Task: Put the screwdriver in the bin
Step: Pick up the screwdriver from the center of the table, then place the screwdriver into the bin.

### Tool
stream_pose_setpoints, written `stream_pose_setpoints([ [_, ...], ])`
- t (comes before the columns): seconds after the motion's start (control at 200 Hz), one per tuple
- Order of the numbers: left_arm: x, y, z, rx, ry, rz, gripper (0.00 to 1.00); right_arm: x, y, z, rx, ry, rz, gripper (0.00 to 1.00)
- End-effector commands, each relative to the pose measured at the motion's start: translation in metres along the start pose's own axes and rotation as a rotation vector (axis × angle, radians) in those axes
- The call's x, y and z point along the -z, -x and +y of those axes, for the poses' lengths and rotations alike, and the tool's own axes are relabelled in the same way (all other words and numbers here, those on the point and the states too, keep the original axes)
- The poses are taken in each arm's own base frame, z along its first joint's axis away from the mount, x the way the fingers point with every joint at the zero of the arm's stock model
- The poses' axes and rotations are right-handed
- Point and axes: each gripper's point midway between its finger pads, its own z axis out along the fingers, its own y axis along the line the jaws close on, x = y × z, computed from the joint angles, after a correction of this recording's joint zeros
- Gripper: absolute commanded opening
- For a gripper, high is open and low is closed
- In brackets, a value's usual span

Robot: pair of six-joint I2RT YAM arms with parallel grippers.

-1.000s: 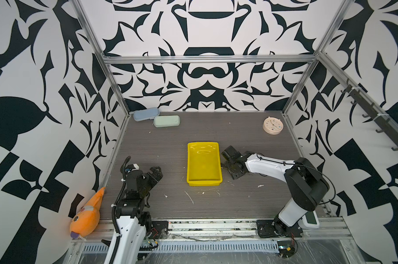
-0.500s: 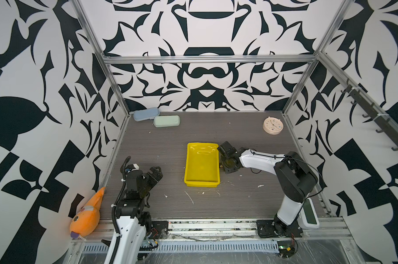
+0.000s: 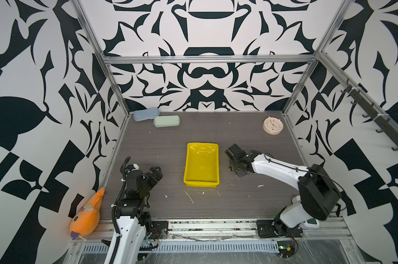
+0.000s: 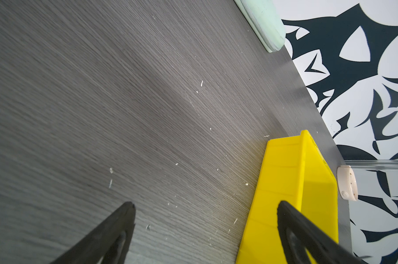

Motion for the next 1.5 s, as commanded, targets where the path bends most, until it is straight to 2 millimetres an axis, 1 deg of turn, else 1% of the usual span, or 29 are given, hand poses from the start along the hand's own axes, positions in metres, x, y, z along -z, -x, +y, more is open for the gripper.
stream_pose_setpoints([
  [0.0,0.001,0.001,0.000,0.005,0.003,-0.006,0.99,0.040,0.029,0.023,0.366,0.078,-0.118,0.08],
  [0.045,0.001,0.001,0.000,0.007,0.005,-0.007,0.99,0.051,0.026,0.033,0.423,0.117,-0.105,0.09],
  [0.1,0.000,0.002,0.001,0.008,0.006,-0.008,0.99,0.059,0.021,0.043,0.459,0.151,-0.086,0.11],
  [0.215,0.000,0.001,0.000,0.007,0.004,-0.004,0.99,0.071,0.000,0.071,0.509,0.236,-0.058,0.13],
  [0.29,0.000,0.001,0.000,0.006,0.003,-0.004,0.99,0.074,-0.021,0.090,0.548,0.267,-0.045,0.13],
  [0.42,0.001,0.001,0.000,0.006,0.000,-0.007,0.99,0.072,-0.062,0.123,0.634,0.286,-0.022,0.13],
  [0.485,0.002,0.002,0.000,0.005,0.002,-0.014,0.99,0.065,-0.084,0.134,0.667,0.286,-0.002,0.13],
  [0.49,0.002,0.002,0.000,0.005,0.002,-0.013,0.99,0.065,-0.088,0.136,0.670,0.289,0.003,0.13],
  [0.565,0.002,0.002,0.001,0.004,0.000,-0.015,0.99,0.058,-0.112,0.143,0.691,0.290,0.035,0.13],
  [0.645,0.003,0.002,0.000,0.005,-0.004,-0.017,0.99,0.046,-0.136,0.146,0.706,0.277,0.080,0.13],
  [0.71,0.003,0.002,0.000,0.005,-0.005,-0.018,0.99,0.036,-0.154,0.143,0.713,0.262,0.122,0.12],
  [0.77,0.003,0.002,0.000,0.004,-0.006,-0.020,0.99,0.030,-0.167,0.140,0.720,0.249,0.151,0.12],
  [0.84,0.003,0.002,-0.001,0.004,-0.008,-0.019,0.99,0.024,-0.176,0.134,0.723,0.230,0.168,0.12],
  [0.98,0.003,0.002,-0.001,0.004,-0.010,-0.018,0.99,0.014,-0.181,0.124,0.716,0.214,0.179,0.12],
  [1.19,0.003,0.001,-0.001,0.004,-0.012,-0.015,0.99,0.004,-0.184,0.117,0.728,0.186,0.187,0.13],
  [1.375,0.003,0.001,-0.001,0.004,-0.014,-0.016,0.99,0.002,-0.188,0.115,0.732,0.182,0.205,0.14],
  [1.495,0.004,0.001,-0.002,0.004,-0.014,-0.016,0.99,0.002,-0.189,0.115,0.735,0.184,0.212,0.18],
])
